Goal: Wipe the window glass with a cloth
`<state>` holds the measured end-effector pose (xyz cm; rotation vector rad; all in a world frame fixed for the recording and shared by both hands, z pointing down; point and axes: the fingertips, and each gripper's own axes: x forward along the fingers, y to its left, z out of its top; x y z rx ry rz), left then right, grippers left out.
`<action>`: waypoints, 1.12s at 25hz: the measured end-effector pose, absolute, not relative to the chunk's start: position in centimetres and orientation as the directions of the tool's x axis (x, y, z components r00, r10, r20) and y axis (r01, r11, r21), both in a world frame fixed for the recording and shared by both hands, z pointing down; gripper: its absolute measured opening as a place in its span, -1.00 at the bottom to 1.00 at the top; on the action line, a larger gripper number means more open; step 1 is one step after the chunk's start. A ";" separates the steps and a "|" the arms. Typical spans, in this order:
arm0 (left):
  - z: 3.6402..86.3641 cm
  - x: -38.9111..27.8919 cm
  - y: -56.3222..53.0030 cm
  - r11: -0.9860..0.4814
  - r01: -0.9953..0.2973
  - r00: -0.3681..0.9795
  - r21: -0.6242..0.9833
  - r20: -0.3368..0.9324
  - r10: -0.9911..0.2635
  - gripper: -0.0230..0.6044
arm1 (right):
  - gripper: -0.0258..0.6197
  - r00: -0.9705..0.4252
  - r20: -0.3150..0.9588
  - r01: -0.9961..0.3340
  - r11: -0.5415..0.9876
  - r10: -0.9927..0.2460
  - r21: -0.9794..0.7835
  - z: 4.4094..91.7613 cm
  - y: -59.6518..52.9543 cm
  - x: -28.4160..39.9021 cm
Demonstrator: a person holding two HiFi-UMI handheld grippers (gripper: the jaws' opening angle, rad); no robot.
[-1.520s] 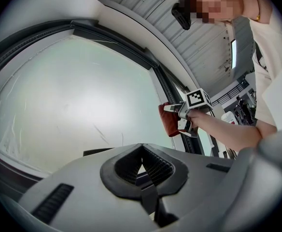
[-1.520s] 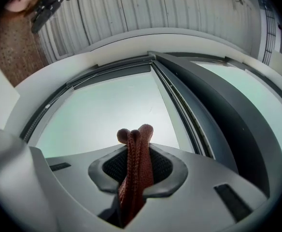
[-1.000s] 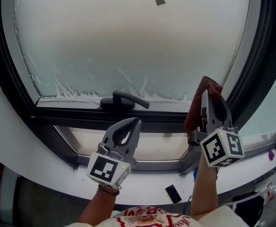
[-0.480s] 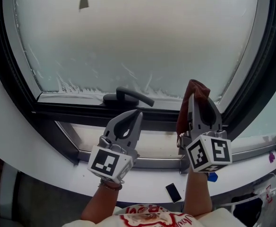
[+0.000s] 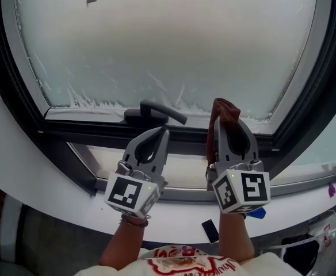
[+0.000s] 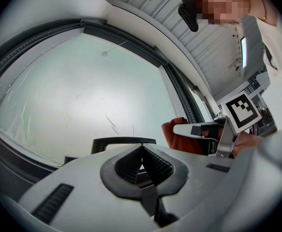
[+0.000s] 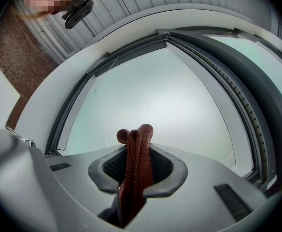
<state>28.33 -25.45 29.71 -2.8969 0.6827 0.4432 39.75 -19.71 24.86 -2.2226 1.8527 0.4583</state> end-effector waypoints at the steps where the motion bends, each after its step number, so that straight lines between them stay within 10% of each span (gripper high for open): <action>1: 29.8 28.2 -25.5 -0.885 -0.462 0.851 -0.056 -0.311 -0.424 -0.86 | -0.63 0.154 -0.364 -0.982 -0.182 -0.918 0.042 25.1 -19.8 39.4; 28: 29.1 13.9 -14.9 -0.890 -0.453 0.854 -0.061 -0.315 -0.413 -0.86 | -0.63 0.158 -0.316 -0.979 -0.191 -0.936 0.077 27.2 -10.0 22.9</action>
